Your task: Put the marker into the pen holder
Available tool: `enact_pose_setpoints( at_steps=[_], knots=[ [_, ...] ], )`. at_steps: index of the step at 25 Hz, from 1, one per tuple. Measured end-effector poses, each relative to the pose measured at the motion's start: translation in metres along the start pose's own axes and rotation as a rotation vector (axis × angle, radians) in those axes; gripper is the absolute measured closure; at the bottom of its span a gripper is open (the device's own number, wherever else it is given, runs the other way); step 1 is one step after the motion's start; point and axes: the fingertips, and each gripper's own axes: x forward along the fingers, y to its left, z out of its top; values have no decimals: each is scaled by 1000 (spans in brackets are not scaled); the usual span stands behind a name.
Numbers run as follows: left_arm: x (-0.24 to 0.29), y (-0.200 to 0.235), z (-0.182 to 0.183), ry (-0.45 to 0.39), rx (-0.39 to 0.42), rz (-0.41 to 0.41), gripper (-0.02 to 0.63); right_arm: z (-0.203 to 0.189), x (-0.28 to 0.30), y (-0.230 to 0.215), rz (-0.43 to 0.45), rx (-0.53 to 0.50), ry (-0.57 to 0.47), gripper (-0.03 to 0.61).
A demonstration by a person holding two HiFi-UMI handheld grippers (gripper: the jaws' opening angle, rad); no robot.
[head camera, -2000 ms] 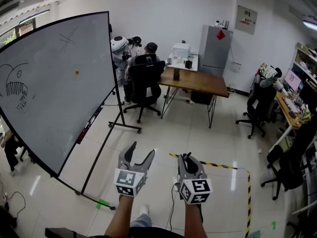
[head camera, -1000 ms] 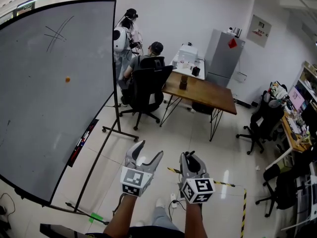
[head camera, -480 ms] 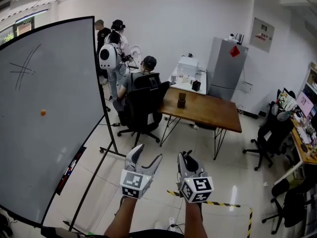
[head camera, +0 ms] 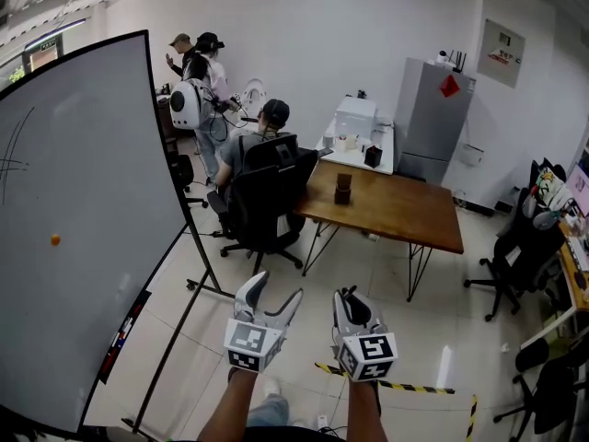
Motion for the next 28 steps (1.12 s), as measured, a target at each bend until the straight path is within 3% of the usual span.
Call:
enact_pose_setpoints(
  at_steps=[6, 10, 13, 18, 22, 28],
  knots=[
    [85, 45, -8, -7, 11, -37, 299, 3, 78, -37, -52, -22, -7, 528],
    [142, 96, 23, -91, 49, -21, 311, 37, 148, -50, -50, -65, -64, 528],
    [174, 128, 47, -155, 8, -19, 313, 55, 191, -59, -57, -80, -93, 528],
    [220, 159, 26, -130, 24, -43, 313, 45, 232, -81, -102, -77, -78, 528],
    [264, 159, 6, -82, -9, -105, 313, 29, 257, -112, -134, -60, -30, 528],
    [336, 168, -11, -66, -9, -113, 313, 20, 308, -171, -146, -41, -30, 528]
  ],
)
